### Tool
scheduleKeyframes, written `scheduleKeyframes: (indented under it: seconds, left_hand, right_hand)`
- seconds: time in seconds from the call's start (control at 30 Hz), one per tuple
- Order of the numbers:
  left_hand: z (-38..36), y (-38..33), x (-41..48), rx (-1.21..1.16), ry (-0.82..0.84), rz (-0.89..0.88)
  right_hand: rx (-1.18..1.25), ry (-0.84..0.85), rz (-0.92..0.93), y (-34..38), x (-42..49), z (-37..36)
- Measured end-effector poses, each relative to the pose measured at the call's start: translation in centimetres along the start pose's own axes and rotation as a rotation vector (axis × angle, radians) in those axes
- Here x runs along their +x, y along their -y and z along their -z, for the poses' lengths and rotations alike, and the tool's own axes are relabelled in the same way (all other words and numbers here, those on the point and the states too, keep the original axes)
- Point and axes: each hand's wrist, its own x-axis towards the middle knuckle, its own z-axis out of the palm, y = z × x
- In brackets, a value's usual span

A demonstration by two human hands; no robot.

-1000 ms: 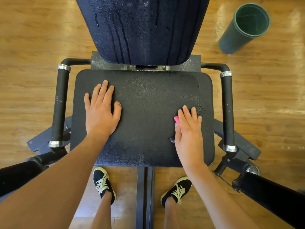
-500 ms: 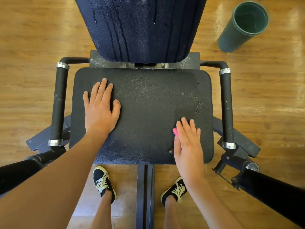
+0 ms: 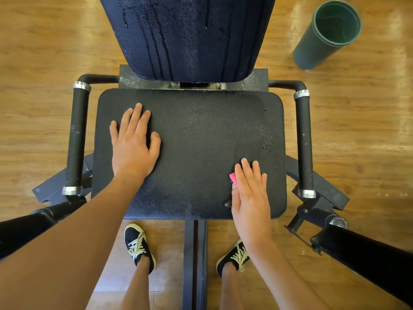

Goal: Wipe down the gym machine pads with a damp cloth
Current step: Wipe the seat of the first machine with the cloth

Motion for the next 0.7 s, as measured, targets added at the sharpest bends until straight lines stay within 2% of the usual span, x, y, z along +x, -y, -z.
scheduleKeyframes:
  seconds: [0.3, 0.47, 0.7]
  left_hand:
    - [-0.2, 0.1, -0.4, -0.003, 0.004, 0.008]
    - [-0.4, 0.1, 0.1, 0.0, -0.022, -0.013]
    - [-0.7, 0.2, -0.1, 0.018, -0.026, 0.0]
  right_hand:
    - [0.007, 0.01, 0.036, -0.2, -2.3, 0.4]
    - [0.085, -0.071, -0.029, -0.6, 2.8, 1.4]
    - [0.041, -0.111, -0.018, -1.1, 14.1, 3.2]
